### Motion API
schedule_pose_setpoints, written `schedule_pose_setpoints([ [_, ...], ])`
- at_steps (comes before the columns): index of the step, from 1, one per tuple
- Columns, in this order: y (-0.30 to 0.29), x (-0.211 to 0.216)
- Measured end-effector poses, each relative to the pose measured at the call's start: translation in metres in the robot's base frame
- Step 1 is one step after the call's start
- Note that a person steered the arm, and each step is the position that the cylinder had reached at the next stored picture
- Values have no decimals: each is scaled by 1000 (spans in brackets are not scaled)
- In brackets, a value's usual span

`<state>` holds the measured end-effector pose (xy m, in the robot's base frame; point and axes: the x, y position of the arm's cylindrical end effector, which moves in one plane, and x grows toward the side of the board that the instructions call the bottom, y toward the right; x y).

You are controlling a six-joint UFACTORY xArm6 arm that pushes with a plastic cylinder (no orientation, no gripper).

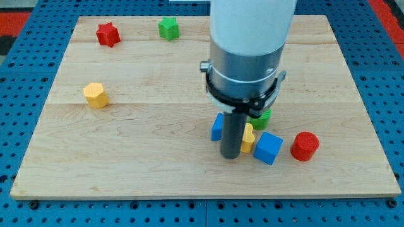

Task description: Touch the top of blue triangle

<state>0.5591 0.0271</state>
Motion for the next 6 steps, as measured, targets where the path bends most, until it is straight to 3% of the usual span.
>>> schedule_pose_setpoints([
  [1, -68, 32],
  [3, -121, -34],
  [4, -72, -67],
  [5, -8, -76],
  [6, 15, -76],
])
